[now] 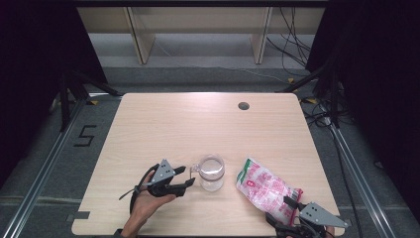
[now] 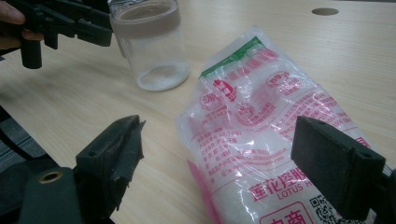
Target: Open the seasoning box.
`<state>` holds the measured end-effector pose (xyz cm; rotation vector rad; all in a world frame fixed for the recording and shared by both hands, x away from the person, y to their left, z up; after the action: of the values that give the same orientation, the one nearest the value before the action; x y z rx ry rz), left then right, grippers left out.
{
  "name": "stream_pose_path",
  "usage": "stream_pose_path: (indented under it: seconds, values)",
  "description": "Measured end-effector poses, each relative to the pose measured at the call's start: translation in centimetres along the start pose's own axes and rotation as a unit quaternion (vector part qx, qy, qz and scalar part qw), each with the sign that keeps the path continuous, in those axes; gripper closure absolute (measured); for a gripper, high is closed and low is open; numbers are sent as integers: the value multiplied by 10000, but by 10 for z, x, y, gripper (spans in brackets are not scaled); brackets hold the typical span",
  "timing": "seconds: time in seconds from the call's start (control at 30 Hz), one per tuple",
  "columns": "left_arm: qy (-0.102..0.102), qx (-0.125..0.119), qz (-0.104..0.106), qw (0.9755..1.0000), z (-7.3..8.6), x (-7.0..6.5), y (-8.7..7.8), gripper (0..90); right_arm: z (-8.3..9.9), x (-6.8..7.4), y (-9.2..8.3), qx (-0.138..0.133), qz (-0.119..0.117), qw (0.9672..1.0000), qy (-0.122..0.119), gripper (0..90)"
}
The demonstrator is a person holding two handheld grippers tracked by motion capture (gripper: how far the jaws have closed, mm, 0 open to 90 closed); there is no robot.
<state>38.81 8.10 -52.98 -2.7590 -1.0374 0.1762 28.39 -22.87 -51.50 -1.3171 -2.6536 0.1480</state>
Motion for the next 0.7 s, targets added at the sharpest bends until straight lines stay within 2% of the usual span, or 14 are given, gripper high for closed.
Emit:
stream_pose_path:
  seconds: [0.03, 0.1, 0.2, 0.27, 0.3, 0.37, 0.4, 0.43, 0.5, 0.53, 0.57, 0.6, 0.63, 0.7]
  values:
    - [25, -28, 71, 10000, -2, -2, -2, 432, 1, 2, -1, 24, 58, 9999, 133, 168]
    - [40, 8, 43, 10000, -5, -2, -5, 420, 0, 1, 1, -56, -8, 10000, -27, 152]
    - [46, -83, 32, 9999, -10, -2, -8, 421, -1, 2, 1, -81, -7, 10000, 17, 151]
    - [121, -217, 60, 9997, -18, -2, -12, 461, -1, 2, 1, -93, 10, 9999, 48, 151]
    - [235, -213, 72, 9995, -20, -1, -14, 490, -1, 2, 1, -75, 17, 10000, 38, 151]
    - [315, -278, 88, 9991, -25, -3, -15, 569, -1, 2, 2, -120, 0, 9999, 28, 151]
    - [314, -321, 75, 9990, -26, -3, -15, 630, 0, 1, 2, -86, 27, 9999, -45, 151]
    - [270, -333, 26, 9991, -28, -4, -16, 688, -1, 3, 3, -117, -12, 9999, 36, 152]
    - [375, -413, 46, 9984, -33, -3, -16, 772, 0, 1, 1, -36, 45, 10000, -30, 152]
    - [368, -450, 2, 9983, -35, -3, -16, 807, 0, 2, 1, -53, 38, 10000, 2, 152]
    - [325, -492, -2, 9983, -37, -3, -15, 840, -1, 0, 2, -94, 47, 9999, -70, 152]
    - [256, -561, 27, 9981, -40, -3, -14, 862, 0, 2, 2, -76, 22, 10000, 13, 152]
    - [286, -585, -6, 9979, -42, -2, -13, 876, 0, 0, 1, -67, 55, 9999, -92, 152]
    - [291, -617, -47, 9977, -45, 0, -10, 893, 1, 2, 0, 2, 12, 10000, 4, 153]
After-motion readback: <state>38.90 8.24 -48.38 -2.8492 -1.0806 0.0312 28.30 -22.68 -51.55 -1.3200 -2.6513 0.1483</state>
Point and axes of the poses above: each handheld gripper's, and its own axes: y roughly forward along the jaws, z roughly out of its underside, x roughly to its left, the point moved 8 cm from there along y, roughly forward along the jaws, and after that the axes turned 15 degrees about -x, right-handed, at the moved point
